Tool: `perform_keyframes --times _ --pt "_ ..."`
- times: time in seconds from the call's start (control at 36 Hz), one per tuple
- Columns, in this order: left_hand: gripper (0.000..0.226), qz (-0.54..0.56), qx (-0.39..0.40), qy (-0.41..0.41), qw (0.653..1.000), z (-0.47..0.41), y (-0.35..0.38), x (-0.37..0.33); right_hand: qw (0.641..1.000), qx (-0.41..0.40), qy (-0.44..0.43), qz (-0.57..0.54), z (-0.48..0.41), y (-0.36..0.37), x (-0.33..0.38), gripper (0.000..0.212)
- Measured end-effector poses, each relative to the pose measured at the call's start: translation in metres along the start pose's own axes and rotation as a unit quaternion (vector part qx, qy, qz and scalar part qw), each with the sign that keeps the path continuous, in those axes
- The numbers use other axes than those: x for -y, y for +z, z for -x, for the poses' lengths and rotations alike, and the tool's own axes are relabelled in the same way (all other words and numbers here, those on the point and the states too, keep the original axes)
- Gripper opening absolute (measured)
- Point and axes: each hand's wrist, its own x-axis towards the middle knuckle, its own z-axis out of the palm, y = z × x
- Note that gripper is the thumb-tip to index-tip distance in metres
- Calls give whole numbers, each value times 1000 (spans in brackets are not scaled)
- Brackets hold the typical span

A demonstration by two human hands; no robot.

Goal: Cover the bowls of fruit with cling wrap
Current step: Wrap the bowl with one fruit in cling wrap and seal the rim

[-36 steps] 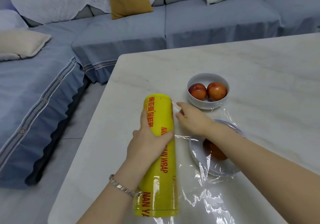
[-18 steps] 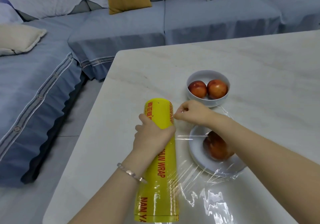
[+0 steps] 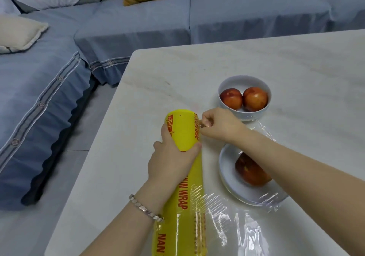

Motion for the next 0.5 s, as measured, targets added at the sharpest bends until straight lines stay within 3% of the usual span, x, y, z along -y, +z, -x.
perform_keyframes --times 0.08,0.22,0.31,0.5 --pt "91 7 -3 3 1000 0 0 1 999 -43 15 -12 -3 5 -4 38" --pt "91 18 -3 3 1000 -2 -1 5 997 7 44 -63 0 -3 -4 29" --pt "90 21 -5 7 1000 -1 -1 6 999 10 28 -34 7 -5 -4 24" --pt "90 18 -9 4 1000 0 0 4 999 13 -10 -31 21 -13 4 42"
